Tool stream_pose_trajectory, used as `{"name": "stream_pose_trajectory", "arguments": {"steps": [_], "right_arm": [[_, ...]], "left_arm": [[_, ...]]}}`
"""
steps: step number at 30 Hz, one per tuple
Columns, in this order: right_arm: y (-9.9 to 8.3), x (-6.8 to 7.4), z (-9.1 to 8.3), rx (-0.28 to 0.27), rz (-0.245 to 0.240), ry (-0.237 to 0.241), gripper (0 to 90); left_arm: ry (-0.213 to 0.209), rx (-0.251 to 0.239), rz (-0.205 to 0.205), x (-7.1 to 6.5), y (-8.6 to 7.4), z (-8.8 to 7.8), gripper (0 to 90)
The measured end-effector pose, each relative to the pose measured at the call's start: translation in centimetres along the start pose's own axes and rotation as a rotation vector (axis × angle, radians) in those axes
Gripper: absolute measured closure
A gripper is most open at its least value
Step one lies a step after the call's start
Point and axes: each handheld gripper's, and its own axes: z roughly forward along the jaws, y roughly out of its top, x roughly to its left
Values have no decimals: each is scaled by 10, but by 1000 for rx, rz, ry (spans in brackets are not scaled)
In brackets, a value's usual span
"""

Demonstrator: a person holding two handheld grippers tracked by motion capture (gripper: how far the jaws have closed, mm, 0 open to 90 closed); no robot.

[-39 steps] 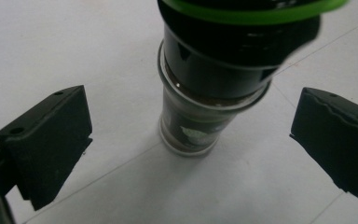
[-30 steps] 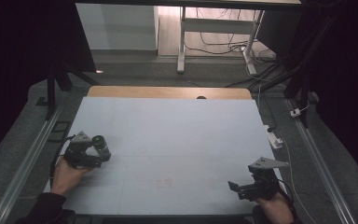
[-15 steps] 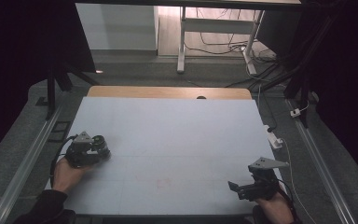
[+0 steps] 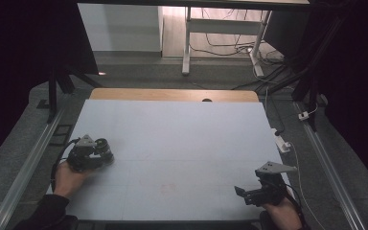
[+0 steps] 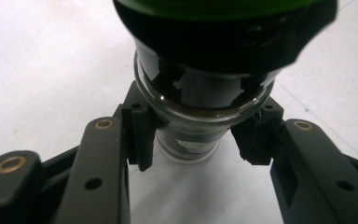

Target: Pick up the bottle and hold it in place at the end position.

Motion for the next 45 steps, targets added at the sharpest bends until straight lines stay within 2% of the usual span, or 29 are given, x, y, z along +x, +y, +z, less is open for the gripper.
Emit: {"name": "stream_pose_trajectory", "arguments": {"steps": [3, 4, 5, 9, 14, 18, 28, 38, 45], "right_arm": [[0, 0, 0, 1, 0, 0, 0], [0, 0, 0, 1, 0, 0, 0], [0, 0, 0, 1, 0, 0, 0], [0, 0, 0, 1, 4, 0, 0], [0, 0, 0, 4, 4, 0, 0], [0, -1, 0, 5, 4, 0, 0], [0, -1, 0, 3, 9, 3, 0], [0, -2, 0, 0, 11, 7, 0], [0, -1, 0, 0, 10, 8, 0]], "left_arm": [[-13, -28, -14, -2, 3, -3, 536], [-29, -31, -18, -2, 5, -4, 536], [-33, -31, -23, -3, 7, -4, 536], [-33, -26, 5, -9, 13, -4, 536], [-76, -6, -15, -15, 24, -2, 536], [-77, 1, 8, -22, 31, 0, 536], [-113, -5, -9, -39, 55, 7, 536], [-138, -15, 20, -66, 84, 21, 536], [-140, 5, 82, -88, 98, 36, 536]]}}
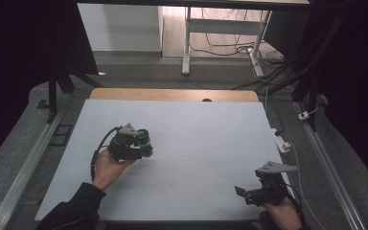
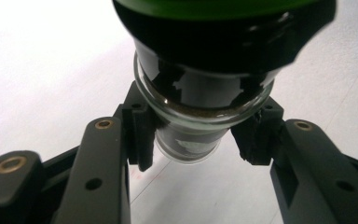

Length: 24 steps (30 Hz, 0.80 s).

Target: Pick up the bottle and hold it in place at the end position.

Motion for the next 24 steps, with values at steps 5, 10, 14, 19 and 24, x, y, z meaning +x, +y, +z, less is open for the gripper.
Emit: {"name": "stream_pose_trajectory", "arguments": {"steps": [5, 10, 14, 19, 24], "right_arm": [[0, 0, 0, -1, -1, 1, 0], [0, 0, 0, 0, -1, 1, 0], [0, 0, 0, 0, 1, 2, 0], [0, 0, 0, 0, 1, 2, 0], [0, 0, 0, 1, 0, 1, 0]], "left_arm": [[-7, 0, 10, -7, 10, 10, 536], [-17, -14, 8, -12, 21, 19, 536], [-22, -12, 18, -17, 30, 28, 536], [-25, -1, 22, -22, 37, 41, 536], [-31, 9, 37, -28, 41, 53, 536]]}}
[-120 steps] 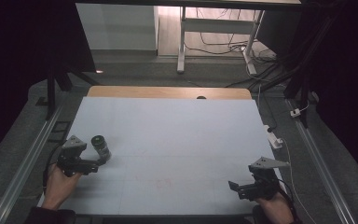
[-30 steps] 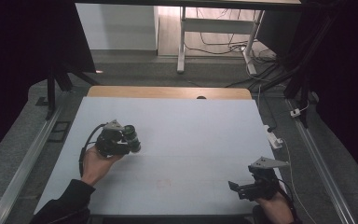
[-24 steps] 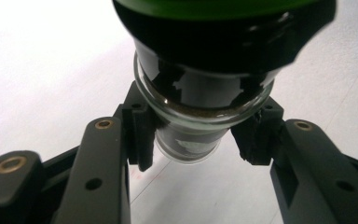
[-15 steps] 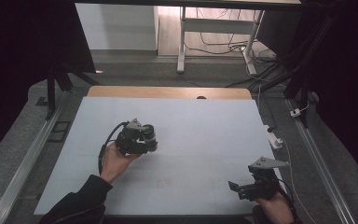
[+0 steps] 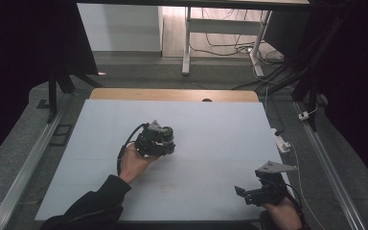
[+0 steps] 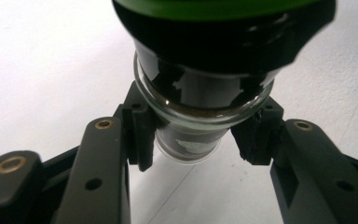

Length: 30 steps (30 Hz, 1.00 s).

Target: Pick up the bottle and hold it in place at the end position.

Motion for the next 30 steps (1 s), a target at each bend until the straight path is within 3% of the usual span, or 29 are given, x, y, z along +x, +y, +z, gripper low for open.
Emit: {"name": "stream_pose_trajectory", "arguments": {"steps": [10, 19, 30], "right_arm": [[0, 0, 0, 1, 0, 0, 0], [0, 1, 0, 5, -4, -3, 0], [0, 1, 0, 5, -4, -2, 0]], "left_arm": [[34, 30, 19, -3, 2, 21, 536], [36, 23, -1, 2, -4, 32, 536], [56, 34, 25, -2, -9, 40, 536]]}}
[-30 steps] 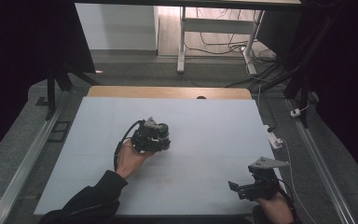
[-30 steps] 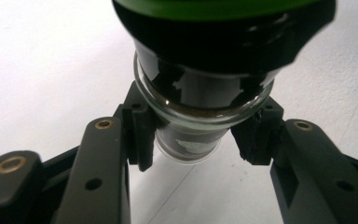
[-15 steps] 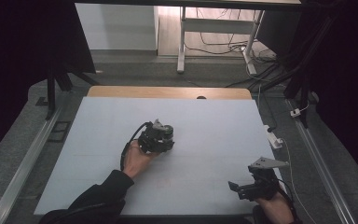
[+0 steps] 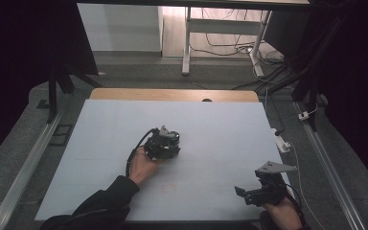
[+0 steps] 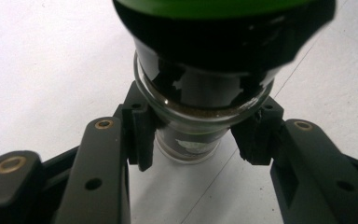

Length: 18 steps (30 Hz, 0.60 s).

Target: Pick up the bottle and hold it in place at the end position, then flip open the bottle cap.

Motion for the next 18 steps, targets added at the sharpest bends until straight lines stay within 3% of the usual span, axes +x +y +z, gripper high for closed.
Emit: {"name": "stream_pose_trajectory", "arguments": {"steps": [18], "right_arm": [[0, 0, -3, -24, 5, -6, 0]], "left_arm": [[3, -17, 13, -1, -4, 0, 537]]}}
